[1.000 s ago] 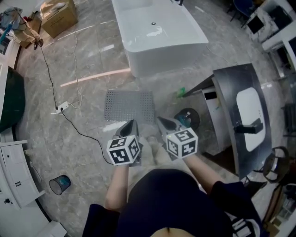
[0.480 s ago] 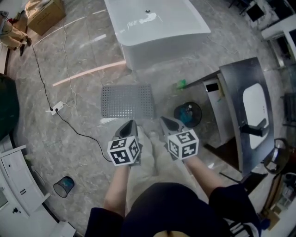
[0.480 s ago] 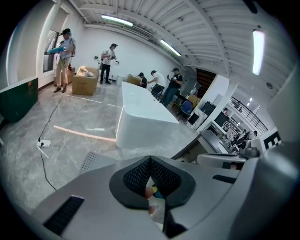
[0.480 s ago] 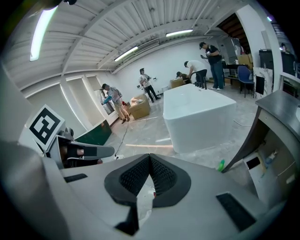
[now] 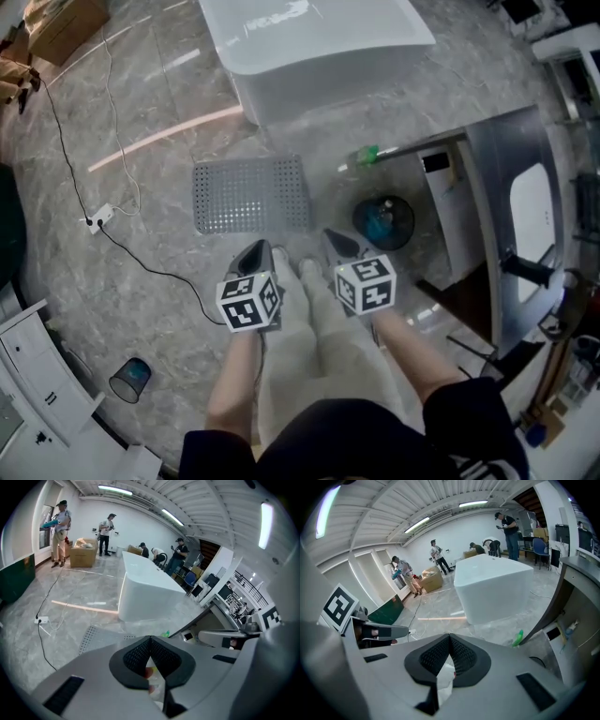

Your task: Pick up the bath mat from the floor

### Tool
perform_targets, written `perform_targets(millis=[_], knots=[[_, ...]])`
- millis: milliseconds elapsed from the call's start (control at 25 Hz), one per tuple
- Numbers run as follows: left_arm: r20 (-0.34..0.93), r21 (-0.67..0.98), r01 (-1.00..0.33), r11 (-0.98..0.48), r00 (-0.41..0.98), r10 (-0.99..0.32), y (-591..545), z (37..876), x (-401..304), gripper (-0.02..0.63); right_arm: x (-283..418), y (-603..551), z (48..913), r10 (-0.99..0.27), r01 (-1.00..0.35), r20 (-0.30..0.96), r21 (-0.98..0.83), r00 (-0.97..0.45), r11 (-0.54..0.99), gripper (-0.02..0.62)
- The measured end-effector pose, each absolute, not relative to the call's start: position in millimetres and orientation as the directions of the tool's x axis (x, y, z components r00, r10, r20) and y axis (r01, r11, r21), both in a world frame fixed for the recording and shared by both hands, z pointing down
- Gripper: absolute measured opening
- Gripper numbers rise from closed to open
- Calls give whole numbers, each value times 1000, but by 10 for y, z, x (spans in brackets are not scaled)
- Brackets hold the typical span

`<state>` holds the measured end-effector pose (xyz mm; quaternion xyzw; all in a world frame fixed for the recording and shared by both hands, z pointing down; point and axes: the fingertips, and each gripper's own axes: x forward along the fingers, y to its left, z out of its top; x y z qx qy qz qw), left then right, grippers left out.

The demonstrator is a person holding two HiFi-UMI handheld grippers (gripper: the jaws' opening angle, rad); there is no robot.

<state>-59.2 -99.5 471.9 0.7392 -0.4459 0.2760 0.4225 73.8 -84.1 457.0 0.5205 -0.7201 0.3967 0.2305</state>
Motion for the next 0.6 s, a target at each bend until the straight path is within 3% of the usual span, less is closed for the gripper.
perform_targets(millis=[600], knots=[[840,370,-898,-240,433,-327,-1076,6334,-621,0,858,-917,6404,-474,-958,842,-287,-259,14,12]])
